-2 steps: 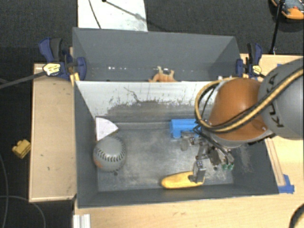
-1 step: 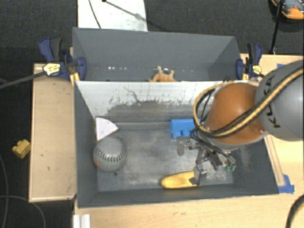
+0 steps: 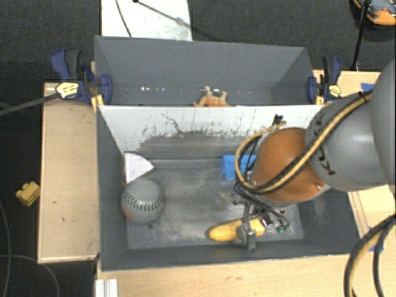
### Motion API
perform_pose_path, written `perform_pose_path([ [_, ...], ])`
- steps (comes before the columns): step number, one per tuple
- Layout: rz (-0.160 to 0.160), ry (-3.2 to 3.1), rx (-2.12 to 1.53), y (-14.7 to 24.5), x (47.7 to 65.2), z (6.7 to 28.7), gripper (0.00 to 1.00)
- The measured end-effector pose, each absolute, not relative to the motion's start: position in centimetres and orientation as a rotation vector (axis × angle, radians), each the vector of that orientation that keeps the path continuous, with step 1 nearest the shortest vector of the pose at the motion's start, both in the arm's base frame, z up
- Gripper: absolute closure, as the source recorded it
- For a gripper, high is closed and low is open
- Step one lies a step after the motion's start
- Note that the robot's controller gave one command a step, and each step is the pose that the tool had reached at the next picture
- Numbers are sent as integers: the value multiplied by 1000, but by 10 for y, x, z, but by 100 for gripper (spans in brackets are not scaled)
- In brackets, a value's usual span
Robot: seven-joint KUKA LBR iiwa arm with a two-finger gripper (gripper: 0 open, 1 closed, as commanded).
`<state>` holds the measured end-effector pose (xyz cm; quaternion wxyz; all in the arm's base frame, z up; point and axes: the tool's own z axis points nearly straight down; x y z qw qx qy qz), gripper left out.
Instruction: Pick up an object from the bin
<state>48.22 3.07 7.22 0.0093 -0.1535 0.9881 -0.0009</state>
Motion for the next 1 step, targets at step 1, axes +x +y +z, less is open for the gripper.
perform_pose_path([
  [1, 2, 3104, -416, 29, 479, 72, 100],
])
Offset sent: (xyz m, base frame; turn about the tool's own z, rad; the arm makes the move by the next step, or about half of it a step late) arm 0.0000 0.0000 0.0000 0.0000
